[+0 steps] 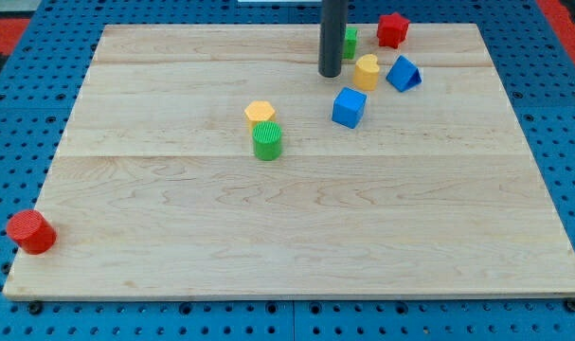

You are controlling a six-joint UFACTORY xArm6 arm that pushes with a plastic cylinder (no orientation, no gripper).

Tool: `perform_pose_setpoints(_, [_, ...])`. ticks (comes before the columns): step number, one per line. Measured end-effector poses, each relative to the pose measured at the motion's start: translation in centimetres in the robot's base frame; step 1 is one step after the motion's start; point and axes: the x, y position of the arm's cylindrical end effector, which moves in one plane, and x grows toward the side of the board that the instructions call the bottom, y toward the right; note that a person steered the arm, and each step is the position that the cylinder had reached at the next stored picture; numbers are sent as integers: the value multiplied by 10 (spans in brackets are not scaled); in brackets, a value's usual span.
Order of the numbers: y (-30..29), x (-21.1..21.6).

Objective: Slide the green star towards the red star

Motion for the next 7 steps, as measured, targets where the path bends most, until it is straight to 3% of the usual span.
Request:
perform_pose_setpoints(1, [25, -47])
perform_pose_setpoints(3, [56, -59])
perform_pose_setpoints(5, [-109, 14])
perform_pose_setpoints(6, [-150, -48])
perform_pose_setpoints(7, [-146, -91])
